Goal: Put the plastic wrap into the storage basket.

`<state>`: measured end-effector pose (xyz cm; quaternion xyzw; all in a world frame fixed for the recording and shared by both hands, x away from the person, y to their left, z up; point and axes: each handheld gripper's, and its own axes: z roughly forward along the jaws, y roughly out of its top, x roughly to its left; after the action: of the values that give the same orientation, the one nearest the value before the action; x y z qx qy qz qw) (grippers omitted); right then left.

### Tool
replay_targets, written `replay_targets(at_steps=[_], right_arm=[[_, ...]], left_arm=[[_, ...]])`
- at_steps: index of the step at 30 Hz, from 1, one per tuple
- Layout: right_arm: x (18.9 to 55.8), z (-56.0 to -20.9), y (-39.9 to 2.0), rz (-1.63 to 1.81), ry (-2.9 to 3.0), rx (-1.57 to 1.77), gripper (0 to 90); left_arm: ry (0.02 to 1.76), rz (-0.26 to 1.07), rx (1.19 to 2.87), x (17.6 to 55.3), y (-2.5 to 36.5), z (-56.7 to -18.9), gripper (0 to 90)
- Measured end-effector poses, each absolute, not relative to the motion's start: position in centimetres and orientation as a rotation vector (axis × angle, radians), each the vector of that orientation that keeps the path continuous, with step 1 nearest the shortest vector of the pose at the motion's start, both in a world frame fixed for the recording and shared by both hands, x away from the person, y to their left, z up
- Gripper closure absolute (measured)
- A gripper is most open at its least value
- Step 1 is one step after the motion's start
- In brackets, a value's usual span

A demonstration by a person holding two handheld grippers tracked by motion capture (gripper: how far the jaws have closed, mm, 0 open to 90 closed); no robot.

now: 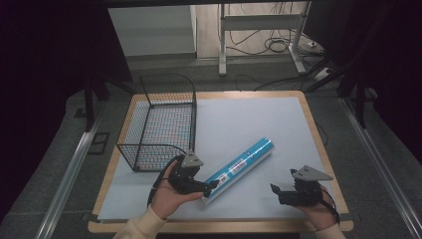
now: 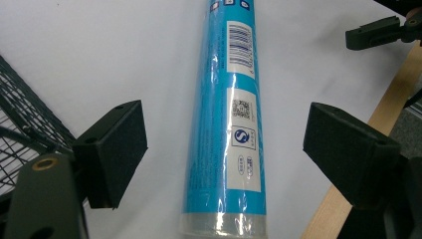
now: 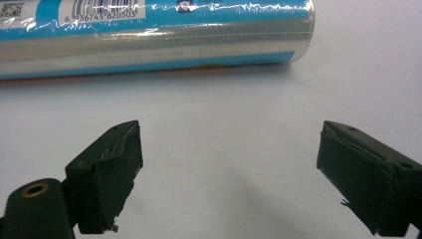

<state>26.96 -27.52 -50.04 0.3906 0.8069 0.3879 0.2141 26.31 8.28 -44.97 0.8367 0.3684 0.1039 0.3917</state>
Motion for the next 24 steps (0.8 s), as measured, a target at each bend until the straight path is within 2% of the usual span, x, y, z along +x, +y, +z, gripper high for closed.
replay_targets(at_steps=[24], right_arm=[[27.0, -50.1, -27.5, 1.084, 2.240, 1.083, 11.0]], left_arm=[[0.887, 0.260, 2.187, 29.0, 4.5, -44.1, 17.0]])
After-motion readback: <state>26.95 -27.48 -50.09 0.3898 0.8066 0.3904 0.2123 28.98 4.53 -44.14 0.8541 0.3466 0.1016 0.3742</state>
